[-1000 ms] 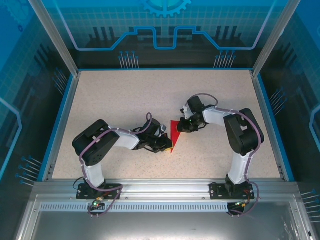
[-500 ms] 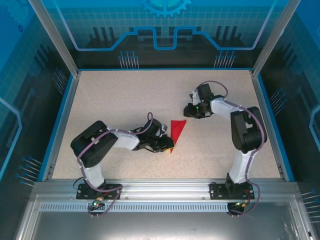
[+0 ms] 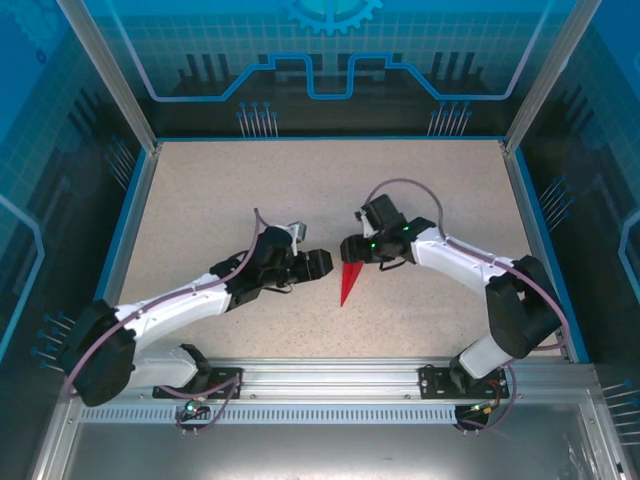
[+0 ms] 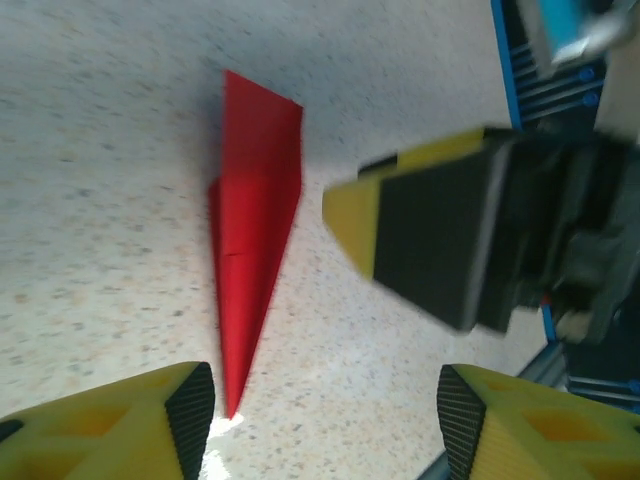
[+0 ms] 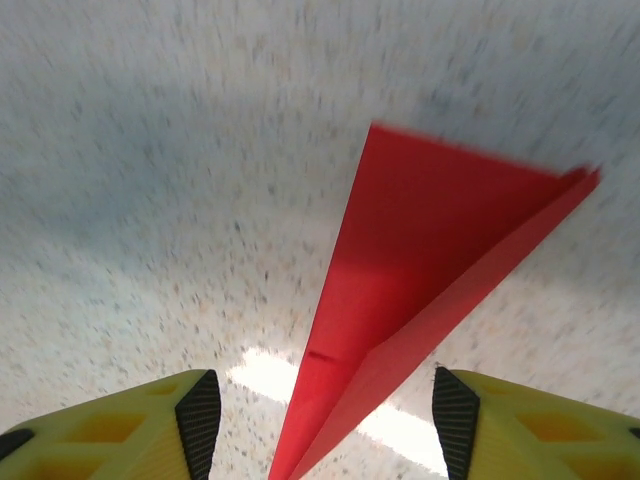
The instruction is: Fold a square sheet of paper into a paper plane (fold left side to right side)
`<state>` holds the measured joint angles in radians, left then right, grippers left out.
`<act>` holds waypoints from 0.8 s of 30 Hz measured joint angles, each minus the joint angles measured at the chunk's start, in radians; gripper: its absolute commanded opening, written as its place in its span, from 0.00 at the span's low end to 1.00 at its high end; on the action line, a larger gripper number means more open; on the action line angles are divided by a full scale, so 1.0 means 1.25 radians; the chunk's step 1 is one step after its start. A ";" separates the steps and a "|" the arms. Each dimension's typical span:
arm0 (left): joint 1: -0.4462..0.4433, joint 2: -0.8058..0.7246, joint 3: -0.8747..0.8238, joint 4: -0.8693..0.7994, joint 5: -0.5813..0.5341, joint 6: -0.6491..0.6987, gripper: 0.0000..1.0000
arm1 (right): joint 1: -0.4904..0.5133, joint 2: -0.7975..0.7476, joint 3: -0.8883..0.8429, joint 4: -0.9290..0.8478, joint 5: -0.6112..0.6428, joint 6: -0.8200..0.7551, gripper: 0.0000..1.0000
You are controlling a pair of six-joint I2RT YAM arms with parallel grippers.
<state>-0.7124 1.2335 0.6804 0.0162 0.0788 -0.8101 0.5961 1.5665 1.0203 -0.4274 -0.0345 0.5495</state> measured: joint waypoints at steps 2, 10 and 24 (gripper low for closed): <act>0.001 -0.027 -0.030 -0.013 -0.028 -0.002 0.65 | 0.029 0.028 -0.002 -0.003 0.024 0.027 0.60; 0.002 -0.052 -0.075 -0.063 -0.076 -0.002 0.66 | 0.070 0.094 -0.003 -0.038 0.115 0.102 0.26; 0.002 -0.186 -0.092 -0.125 -0.149 -0.002 0.72 | 0.097 -0.091 -0.029 0.055 -0.018 0.051 0.00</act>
<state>-0.7105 1.0008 0.5652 -0.1398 -0.1078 -0.8127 0.7177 1.4528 0.9844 -0.3588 -0.0570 0.6128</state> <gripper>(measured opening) 0.703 0.044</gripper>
